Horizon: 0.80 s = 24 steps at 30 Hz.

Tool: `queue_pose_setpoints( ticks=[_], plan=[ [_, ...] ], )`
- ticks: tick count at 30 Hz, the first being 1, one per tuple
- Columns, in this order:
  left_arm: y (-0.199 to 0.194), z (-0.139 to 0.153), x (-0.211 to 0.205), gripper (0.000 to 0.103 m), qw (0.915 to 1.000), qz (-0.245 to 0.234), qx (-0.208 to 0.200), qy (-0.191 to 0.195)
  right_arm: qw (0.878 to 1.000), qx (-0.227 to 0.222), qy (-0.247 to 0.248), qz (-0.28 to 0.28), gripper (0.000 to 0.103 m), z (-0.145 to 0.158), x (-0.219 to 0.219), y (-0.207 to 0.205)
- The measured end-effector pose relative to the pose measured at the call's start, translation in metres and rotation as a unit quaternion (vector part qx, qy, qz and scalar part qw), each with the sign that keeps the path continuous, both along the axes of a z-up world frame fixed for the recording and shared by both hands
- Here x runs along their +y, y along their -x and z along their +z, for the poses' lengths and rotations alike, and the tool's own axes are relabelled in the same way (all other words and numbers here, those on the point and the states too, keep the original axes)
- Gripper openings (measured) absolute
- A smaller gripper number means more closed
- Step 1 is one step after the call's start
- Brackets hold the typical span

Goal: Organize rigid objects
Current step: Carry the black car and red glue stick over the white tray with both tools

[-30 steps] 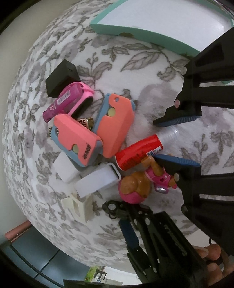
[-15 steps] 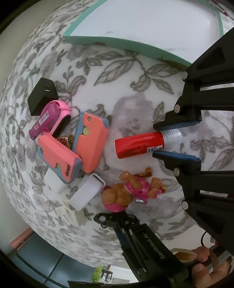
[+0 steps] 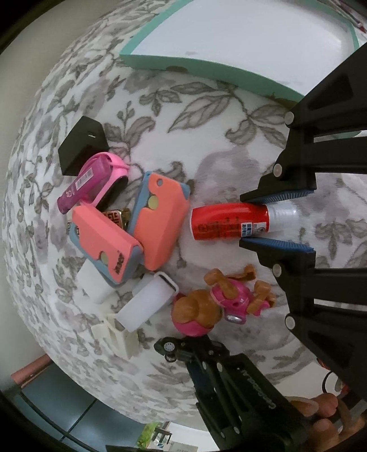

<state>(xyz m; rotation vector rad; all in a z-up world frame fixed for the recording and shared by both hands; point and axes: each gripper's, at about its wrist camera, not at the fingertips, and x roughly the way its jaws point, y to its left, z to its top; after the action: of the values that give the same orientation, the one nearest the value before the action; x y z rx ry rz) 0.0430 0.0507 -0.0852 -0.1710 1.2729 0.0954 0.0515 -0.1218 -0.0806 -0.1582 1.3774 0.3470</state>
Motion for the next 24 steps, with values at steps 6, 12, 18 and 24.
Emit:
queue_pose_setpoints(
  ticks=[6,12,18,24],
  plan=[
    [0.000,-0.001,-0.001,0.035,1.0000,-0.003,0.000,-0.006,1.000,-0.009,0.000,0.003,0.038,-0.005,0.021,-0.010],
    [-0.002,-0.002,-0.007,0.035,0.9999,-0.005,0.001,-0.012,1.000,-0.015,0.019,0.011,0.036,-0.006,0.036,-0.008],
    [-0.003,-0.002,-0.014,0.035,0.9998,-0.006,0.002,-0.018,1.000,-0.011,0.009,-0.006,0.028,-0.011,0.035,-0.011],
    [-0.007,0.001,-0.010,0.035,0.9999,0.010,0.011,-0.006,1.000,-0.008,-0.004,-0.019,0.028,-0.010,0.031,-0.012]
  ],
)
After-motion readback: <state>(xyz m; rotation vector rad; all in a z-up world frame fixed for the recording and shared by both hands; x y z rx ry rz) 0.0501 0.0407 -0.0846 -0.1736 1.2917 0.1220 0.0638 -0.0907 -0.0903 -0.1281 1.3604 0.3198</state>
